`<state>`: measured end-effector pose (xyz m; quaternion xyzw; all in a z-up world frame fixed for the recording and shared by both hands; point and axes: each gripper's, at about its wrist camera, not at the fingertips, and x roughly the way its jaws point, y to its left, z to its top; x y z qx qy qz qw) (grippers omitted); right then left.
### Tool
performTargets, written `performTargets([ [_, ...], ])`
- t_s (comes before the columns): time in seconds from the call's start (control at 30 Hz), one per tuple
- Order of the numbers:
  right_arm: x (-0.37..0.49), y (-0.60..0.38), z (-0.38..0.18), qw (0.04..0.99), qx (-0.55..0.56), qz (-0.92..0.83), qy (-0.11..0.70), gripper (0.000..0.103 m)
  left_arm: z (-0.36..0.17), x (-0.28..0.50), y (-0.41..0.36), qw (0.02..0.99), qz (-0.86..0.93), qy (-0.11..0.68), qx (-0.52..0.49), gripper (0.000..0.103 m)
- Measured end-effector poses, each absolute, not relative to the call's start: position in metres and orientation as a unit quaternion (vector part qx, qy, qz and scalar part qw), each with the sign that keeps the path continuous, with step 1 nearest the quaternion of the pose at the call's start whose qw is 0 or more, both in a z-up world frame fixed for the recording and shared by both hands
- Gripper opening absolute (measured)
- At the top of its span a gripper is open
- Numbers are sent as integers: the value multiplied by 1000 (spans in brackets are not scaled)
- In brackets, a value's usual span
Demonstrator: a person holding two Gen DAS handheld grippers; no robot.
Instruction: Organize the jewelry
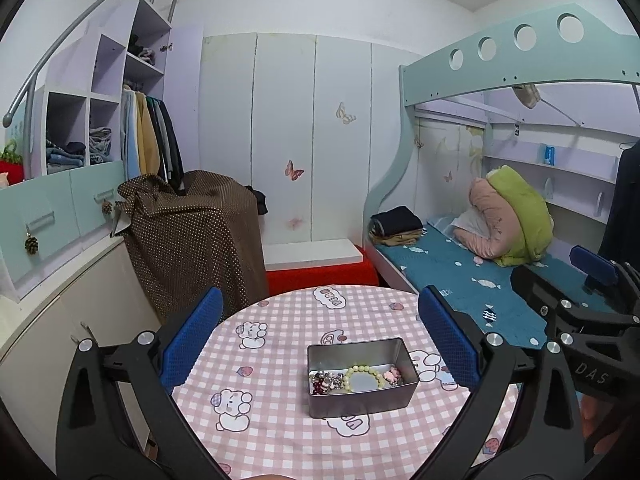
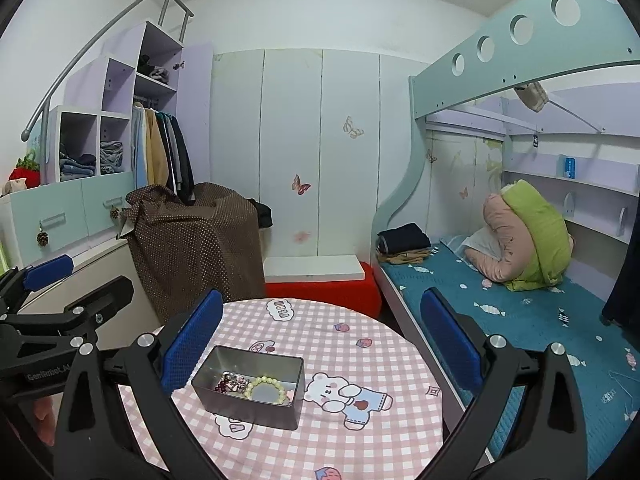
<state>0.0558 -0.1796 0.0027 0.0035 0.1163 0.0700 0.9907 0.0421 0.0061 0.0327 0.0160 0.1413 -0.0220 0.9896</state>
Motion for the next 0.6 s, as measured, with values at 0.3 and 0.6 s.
performTargets([
  [0.3, 54, -179, 3, 991, 4, 68, 116, 96, 32, 38, 6, 989, -20, 142, 20, 98],
  [0.6, 51, -179, 4, 991, 2, 70, 115, 96, 31, 43, 8, 988, -16, 150, 19, 98],
])
